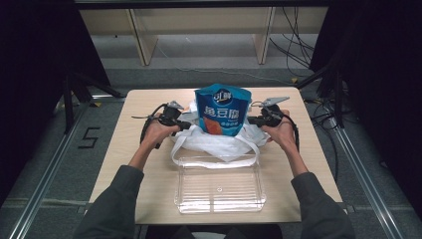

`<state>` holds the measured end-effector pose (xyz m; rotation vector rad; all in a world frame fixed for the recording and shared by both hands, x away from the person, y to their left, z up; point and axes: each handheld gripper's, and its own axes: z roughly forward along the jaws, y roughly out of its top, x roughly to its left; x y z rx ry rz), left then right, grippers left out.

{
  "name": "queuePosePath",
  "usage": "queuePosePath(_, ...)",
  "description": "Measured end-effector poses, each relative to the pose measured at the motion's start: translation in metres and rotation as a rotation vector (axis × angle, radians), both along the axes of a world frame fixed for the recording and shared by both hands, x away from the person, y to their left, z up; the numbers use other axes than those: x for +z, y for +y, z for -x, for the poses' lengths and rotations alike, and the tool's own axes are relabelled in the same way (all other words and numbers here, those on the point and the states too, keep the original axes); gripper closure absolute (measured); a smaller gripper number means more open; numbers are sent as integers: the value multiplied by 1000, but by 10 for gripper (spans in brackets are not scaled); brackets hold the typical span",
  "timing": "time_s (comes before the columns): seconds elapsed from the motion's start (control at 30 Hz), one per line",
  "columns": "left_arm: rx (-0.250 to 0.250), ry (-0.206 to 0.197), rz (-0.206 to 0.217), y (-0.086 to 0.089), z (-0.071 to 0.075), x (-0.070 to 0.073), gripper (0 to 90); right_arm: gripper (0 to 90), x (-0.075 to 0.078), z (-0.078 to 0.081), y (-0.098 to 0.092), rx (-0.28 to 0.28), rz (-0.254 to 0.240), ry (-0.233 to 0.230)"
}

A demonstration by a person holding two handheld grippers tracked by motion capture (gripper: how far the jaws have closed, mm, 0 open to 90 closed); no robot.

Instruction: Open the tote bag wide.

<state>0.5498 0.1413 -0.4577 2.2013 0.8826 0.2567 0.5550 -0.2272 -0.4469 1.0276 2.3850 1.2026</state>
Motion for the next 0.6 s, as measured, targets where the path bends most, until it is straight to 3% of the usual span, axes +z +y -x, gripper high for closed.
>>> queuePosePath(0.03, -13, 14, 15, -2, 2, -3, 868, 900, -4, -4, 1, -18, -11, 13)
queuePosePath(0.07, -45, 25, 7, -3, 2, -5, 869, 900, -8, -9, -2, -21, 10, 5)
queuePosePath(0.1, -48, 27, -13, -6, 4, -8, 872, 900, -12, -13, -3, -38, 5, 9)
queuePosePath(0.13, -85, 28, -72, -4, 3, -9, 875, 900, -19, -17, -4, -50, -6, 26)
queuePosePath(0.17, -83, 39, -76, -5, 3, -12, 877, 900, -27, -20, -4, -72, -33, 25)
queuePosePath(0.2, -92, 43, -91, -4, 2, -16, 879, 900, -32, -22, -6, -70, -3, 69)
queuePosePath(0.23, -93, 52, -91, -4, 2, -20, 882, 900, -38, -23, -5, -74, -1, 84)
queuePosePath(0.3, -98, 58, -107, -1, 2, -24, 883, 900, -45, -24, -1, -84, 11, 66)
queuePosePath(0.33, -98, 61, -115, -1, 2, -26, 887, 900, -47, -25, 0, -77, 15, 55)
queuePosePath(0.4, -94, 70, -137, -2, 1, -33, 892, 900, -48, -26, -1, -78, 35, 80)
queuePosePath(0.43, -77, 72, -121, -4, 1, -36, 892, 900, -51, -28, -1, -83, 36, 67)
queuePosePath(0.47, -94, 74, -140, -2, 0, -35, 892, 900, -51, -28, -2, -72, 47, 85)
queuePosePath(0.53, -93, 67, -140, -2, 1, -33, 889, 900, -50, -27, -1, -84, 24, 84)
queuePosePath(0.57, -85, 61, -130, -2, 2, -30, 884, 900, -46, -26, -4, -67, 42, 92)
queuePosePath(0.6, -90, 48, -135, 0, 3, -26, 875, 900, -43, -25, -4, -74, 1, 65)
